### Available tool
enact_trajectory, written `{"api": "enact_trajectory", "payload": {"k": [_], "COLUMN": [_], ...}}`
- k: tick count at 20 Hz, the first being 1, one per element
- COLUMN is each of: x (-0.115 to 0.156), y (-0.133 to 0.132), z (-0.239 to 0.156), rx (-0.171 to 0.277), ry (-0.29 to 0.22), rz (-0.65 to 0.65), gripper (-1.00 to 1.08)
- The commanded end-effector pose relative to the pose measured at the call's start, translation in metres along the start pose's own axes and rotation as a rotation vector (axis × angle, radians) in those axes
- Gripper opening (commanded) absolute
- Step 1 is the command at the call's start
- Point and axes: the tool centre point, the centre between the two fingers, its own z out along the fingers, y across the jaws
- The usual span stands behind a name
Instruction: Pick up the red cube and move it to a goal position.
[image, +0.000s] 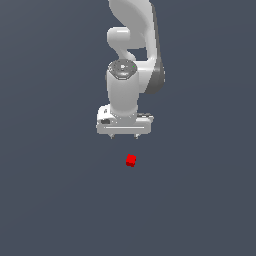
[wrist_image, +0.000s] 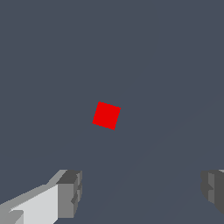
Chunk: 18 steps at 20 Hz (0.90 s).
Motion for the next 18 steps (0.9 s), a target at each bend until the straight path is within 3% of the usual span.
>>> {"api": "enact_trajectory", "payload": {"k": [1, 9, 18], "x": [0.000, 0.004, 0.019], "y": [0.000, -0.005, -0.018], "z": [0.000, 0.019, 0.080], "rx": [0.000, 0.001, 0.003], "ry": [0.000, -0.001, -0.004], "rz": [0.000, 0.037, 0.156], "gripper": [1.00, 1.00, 1.00]}}
